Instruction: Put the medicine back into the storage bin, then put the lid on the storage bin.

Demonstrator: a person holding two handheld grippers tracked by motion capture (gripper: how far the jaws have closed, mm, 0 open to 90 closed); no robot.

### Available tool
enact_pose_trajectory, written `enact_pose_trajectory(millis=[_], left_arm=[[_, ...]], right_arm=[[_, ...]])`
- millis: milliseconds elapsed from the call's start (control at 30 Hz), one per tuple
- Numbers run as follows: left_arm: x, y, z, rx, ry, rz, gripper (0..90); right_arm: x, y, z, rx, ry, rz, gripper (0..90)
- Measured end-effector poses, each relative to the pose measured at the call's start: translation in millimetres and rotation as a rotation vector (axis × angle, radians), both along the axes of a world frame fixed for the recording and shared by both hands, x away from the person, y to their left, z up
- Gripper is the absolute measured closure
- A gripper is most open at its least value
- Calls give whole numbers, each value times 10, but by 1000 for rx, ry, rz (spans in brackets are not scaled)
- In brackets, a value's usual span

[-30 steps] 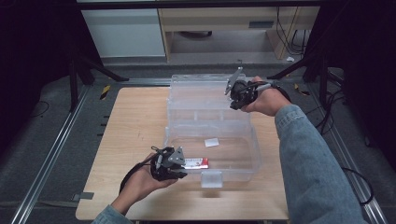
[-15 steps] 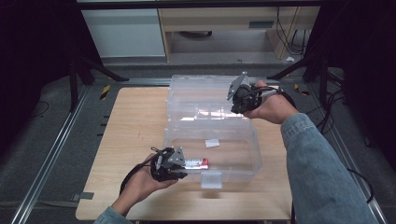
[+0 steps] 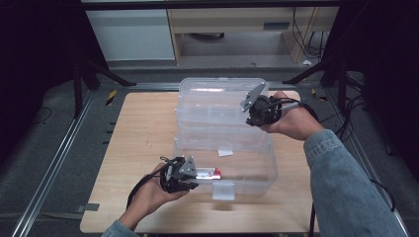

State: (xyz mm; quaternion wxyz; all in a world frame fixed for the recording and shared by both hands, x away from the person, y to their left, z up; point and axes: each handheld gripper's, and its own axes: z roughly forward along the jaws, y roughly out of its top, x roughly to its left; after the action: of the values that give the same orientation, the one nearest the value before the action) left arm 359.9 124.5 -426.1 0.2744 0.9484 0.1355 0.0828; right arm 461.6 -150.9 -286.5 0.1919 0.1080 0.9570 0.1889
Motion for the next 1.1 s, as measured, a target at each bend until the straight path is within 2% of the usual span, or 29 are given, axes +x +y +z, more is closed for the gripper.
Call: enact_pose_trajectory(millis=[333,500,733,1100], left_arm=[[8,-16,3,3,8,10,747],[29,-36,7,6,4,14,746],[48,-130,26,35,-27,23,754],[48,-128,21,30,-30,26,751]], right_arm=[[-180,-12,6,-2,-23,27,880],[-108,-38,-10,3,-25,15,875],[49,-21,-4,0,-19,2,863],[9,-21,6,11,-18,11,870]])
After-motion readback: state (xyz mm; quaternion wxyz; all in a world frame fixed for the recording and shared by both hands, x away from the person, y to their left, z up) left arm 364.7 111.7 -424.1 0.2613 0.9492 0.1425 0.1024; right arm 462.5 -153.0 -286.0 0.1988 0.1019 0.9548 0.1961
